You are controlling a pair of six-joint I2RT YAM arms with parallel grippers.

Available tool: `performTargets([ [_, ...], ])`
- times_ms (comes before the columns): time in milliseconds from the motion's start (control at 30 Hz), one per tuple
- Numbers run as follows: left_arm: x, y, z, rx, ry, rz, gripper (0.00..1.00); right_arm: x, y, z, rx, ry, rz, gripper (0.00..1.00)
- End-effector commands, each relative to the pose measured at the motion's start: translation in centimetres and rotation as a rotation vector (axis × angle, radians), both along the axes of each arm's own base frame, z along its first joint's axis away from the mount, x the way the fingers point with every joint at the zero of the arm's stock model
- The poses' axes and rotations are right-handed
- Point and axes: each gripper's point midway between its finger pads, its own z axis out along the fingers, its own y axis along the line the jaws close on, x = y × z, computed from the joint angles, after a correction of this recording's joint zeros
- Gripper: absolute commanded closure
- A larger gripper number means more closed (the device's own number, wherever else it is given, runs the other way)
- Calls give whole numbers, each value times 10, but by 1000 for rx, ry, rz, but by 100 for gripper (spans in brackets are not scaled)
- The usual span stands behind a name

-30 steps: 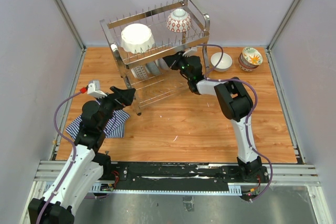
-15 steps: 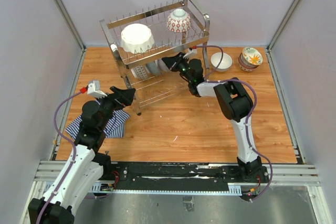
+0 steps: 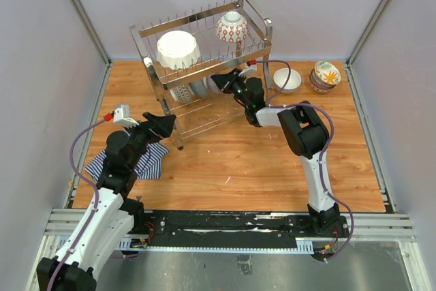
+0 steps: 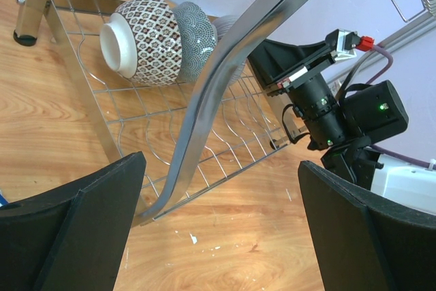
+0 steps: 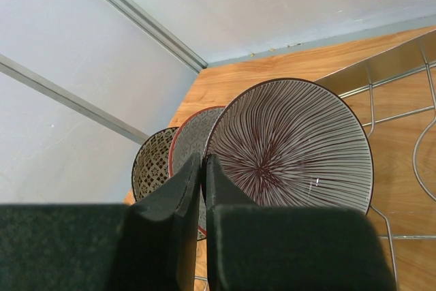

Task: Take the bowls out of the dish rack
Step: Pick up the bowl from the dish rack, then place the bowl with the bowl.

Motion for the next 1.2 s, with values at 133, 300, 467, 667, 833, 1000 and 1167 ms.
performTargets([
  [133,0,0,10,4,-37,0,0,-7,-10,52,57,-114,-34,99],
  [300,0,0,11,3,-41,3,0,-14,-10,61,66,-131,-21,99],
  [467,-1,1,12,3,-42,6,0,-23,-9,68,66,-146,-5,99],
  [667,-1,1,11,2,-42,7,0,-37,-3,74,68,-158,21,99],
  [833,-2,2,12,1,-44,10,0,-52,6,80,64,-170,49,99],
  [1000,-2,4,11,1,-37,24,0,-75,16,80,33,-167,77,99],
  [1167,-4,4,13,8,-31,22,0,-106,14,86,-15,-174,82,99],
])
